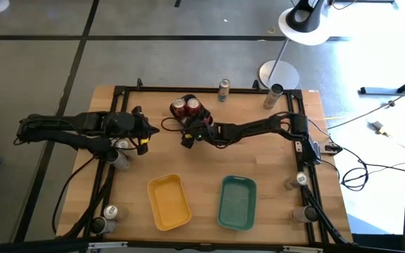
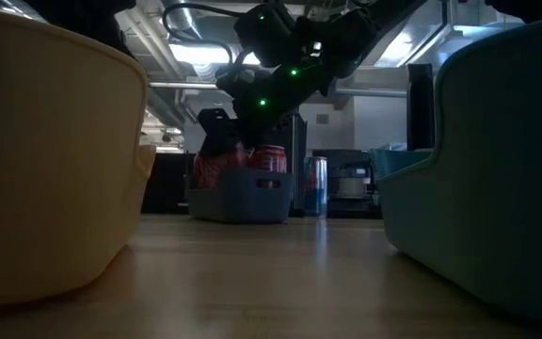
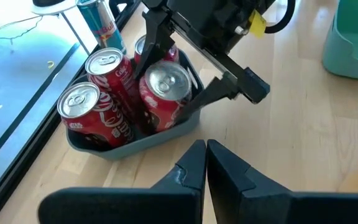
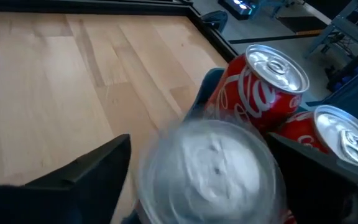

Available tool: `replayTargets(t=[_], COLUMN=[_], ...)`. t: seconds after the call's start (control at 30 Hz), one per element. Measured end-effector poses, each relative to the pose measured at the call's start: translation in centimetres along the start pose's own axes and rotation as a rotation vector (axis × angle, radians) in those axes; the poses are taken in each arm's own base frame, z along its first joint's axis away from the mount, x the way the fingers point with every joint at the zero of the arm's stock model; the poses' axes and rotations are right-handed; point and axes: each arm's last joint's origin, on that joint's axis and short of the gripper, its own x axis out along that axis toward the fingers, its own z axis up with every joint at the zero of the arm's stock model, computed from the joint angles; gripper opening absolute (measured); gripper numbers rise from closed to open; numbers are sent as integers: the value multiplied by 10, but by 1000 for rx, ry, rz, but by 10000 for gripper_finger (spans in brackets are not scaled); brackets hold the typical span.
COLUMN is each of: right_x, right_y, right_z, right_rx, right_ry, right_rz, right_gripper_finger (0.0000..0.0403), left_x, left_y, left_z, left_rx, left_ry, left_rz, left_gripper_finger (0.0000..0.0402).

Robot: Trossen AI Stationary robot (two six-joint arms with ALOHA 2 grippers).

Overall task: Sort soda cans
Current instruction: Put the red and white soda can into the blue bin

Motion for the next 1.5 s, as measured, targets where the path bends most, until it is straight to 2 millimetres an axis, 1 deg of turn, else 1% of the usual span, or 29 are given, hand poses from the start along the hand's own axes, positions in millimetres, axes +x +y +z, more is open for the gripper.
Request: replayTargets(t=[0.07, 0.13, 0.3, 0.47, 0.73, 0.9, 1.07, 1.17, 1.33, 1.4, 1.5], right_x=[0, 0, 0, -5, -36, -49, -64, -70, -88, -95, -100], right_y=[0, 0, 0, -4, -16, -22, -20, -20, -14, -8, 0], right_z=[0, 0, 0, 6, 40, 51, 59, 61, 61, 57, 46], right_rx=[-1, 1, 3, 11, 43, 53, 44, 35, -20, -65, -151], right_ry=[2, 2, -2, -11, -113, -143, -153, -151, -96, -48, 31], right_rz=[-6, -8, -14, -13, 3, 6, 23, 30, 60, 78, 99], right_gripper_finger=[388, 393, 372, 366, 365, 365, 365, 365, 365, 365, 365], left_x=[0, 0, 0, 0, 0, 0, 0, 0, 0, 0, 0], left_y=[0, 0, 0, 0, 0, 0, 0, 0, 0, 0, 0], left_z=[0, 0, 0, 0, 0, 0, 0, 0, 0, 1, 1], left_rx=[0, 0, -3, -3, -3, -3, -7, -14, -4, -5, -5], left_ry=[0, 0, 0, -1, -1, -1, -1, -1, -3, -8, -8], left_rz=[0, 0, 0, 0, 0, 0, 0, 0, 0, -1, -1], left_gripper_finger=[8, 8, 8, 8, 8, 8, 8, 8, 8, 8, 8])
